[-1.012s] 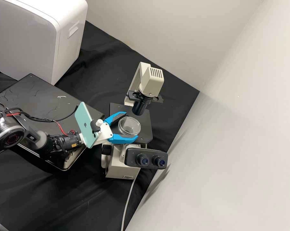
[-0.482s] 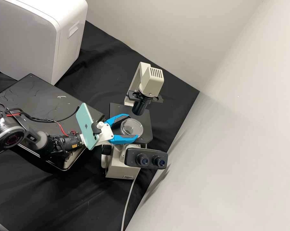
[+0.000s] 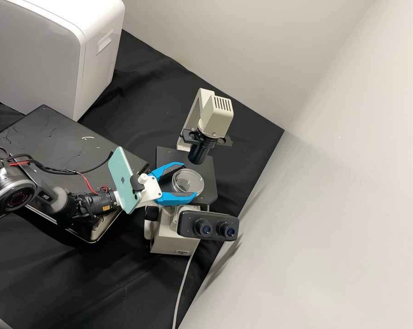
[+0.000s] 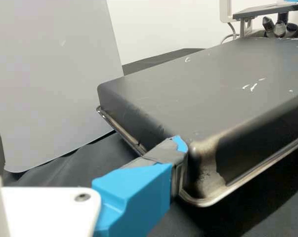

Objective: Place the petri dish on the bench

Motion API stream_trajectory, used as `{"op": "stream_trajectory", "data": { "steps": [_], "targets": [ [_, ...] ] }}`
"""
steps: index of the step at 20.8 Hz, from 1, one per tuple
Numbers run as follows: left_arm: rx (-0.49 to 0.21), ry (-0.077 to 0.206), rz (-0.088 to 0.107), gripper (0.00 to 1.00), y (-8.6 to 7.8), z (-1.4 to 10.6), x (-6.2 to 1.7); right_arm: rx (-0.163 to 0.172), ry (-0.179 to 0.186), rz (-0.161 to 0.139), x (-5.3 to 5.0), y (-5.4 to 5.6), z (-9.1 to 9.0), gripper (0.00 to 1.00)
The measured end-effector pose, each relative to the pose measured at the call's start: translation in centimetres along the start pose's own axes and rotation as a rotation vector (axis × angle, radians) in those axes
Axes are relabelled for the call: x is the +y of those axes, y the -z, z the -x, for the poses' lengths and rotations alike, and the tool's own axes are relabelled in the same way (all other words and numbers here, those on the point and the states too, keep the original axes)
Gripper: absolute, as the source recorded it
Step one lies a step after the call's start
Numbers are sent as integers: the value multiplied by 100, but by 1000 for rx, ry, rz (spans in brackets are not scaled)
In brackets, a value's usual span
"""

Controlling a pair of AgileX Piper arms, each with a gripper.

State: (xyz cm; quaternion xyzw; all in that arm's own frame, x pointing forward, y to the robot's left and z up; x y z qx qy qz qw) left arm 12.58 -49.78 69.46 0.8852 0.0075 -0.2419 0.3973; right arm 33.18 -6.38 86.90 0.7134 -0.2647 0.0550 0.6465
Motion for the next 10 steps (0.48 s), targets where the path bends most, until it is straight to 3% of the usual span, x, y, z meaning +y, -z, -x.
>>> {"op": "stream_trajectory", "data": {
  "steps": [5, 10],
  "targets": [
    [0, 0, 0, 100, 0, 0, 0, 3, 4, -14, 8, 12, 28, 0],
    [2, 0, 0, 100, 3, -1, 1, 44, 49, -27, -12, 117, 178, 0]
  ]
}}
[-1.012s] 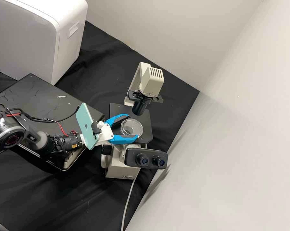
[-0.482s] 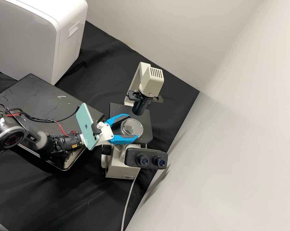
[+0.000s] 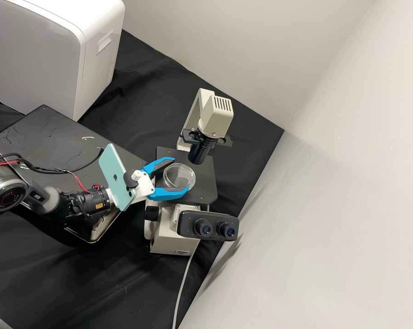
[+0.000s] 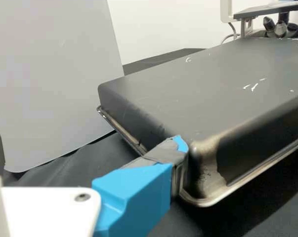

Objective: Place the petri dish on the bench

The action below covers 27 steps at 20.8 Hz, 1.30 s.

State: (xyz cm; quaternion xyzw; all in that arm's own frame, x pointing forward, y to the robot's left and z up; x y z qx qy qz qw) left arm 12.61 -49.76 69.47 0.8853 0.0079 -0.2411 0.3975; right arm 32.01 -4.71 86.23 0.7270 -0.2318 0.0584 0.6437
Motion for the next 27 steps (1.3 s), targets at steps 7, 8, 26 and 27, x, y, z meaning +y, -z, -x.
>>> {"op": "stream_trajectory", "data": {
  "steps": [7, 8, 26, 27],
  "targets": [
    [0, 0, 0, 100, 0, 0, 0, 52, 60, -2, -29, 79, 112, 0],
    [0, 0, 0, 100, 0, 0, 0, 54, 62, -2, -33, 86, 114, 0],
    [0, 0, 0, 100, 0, 0, 0, 137, 149, 7, -72, 191, 236, 0],
    [0, 0, 0, 100, 0, 0, 0, 134, 152, 0, -74, 186, 242, 0]
  ]
}}
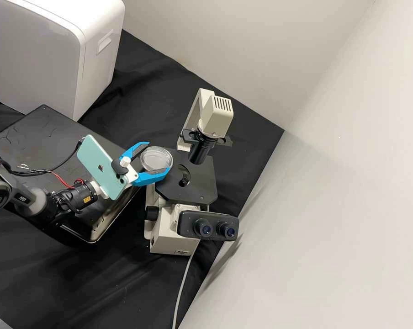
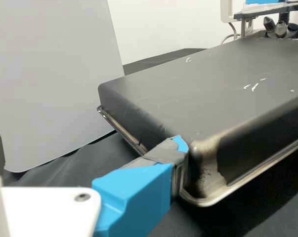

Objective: Place the petri dish on the bench

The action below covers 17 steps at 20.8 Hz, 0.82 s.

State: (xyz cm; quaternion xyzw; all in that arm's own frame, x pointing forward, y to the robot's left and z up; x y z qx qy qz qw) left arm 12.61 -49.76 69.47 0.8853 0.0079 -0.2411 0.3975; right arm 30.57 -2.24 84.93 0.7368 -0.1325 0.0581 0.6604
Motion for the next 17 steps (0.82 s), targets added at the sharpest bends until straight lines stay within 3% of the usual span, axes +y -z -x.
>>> {"op": "stream_trajectory", "data": {
  "steps": [7, 13, 17],
  "targets": [
    [0, 0, 0, 100, 0, 0, 0, 8, 17, -18, 27, 39, 161, 0],
    [0, 0, 0, 100, 0, 0, 0, 45, 29, -26, 88, 153, 393, 0],
    [0, 0, 0, 100, 0, 0, 0, 90, 30, -52, 144, 257, 538, 0]
  ]
}}
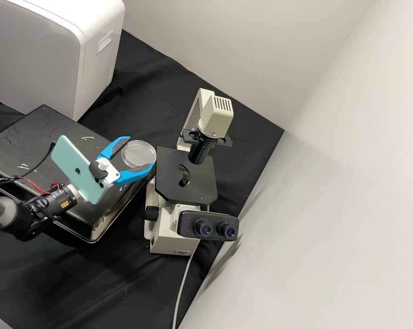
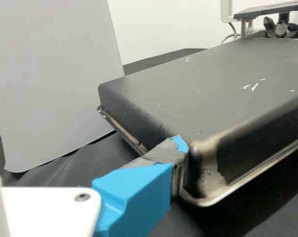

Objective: Place the petri dish on the bench

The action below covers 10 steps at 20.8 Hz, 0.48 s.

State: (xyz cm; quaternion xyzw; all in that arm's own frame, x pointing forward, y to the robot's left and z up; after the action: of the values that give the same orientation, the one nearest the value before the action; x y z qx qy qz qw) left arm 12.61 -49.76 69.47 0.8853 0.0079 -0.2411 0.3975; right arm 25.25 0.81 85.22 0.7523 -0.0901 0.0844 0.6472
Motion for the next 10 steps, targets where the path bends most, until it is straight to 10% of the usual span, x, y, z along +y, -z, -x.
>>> {"op": "stream_trajectory", "data": {
  "steps": [10],
  "targets": [
    [-3, 1, 0, 100, -7, 4, -2, 96, 130, -21, -263, 243, 226, 0]
  ]
}}
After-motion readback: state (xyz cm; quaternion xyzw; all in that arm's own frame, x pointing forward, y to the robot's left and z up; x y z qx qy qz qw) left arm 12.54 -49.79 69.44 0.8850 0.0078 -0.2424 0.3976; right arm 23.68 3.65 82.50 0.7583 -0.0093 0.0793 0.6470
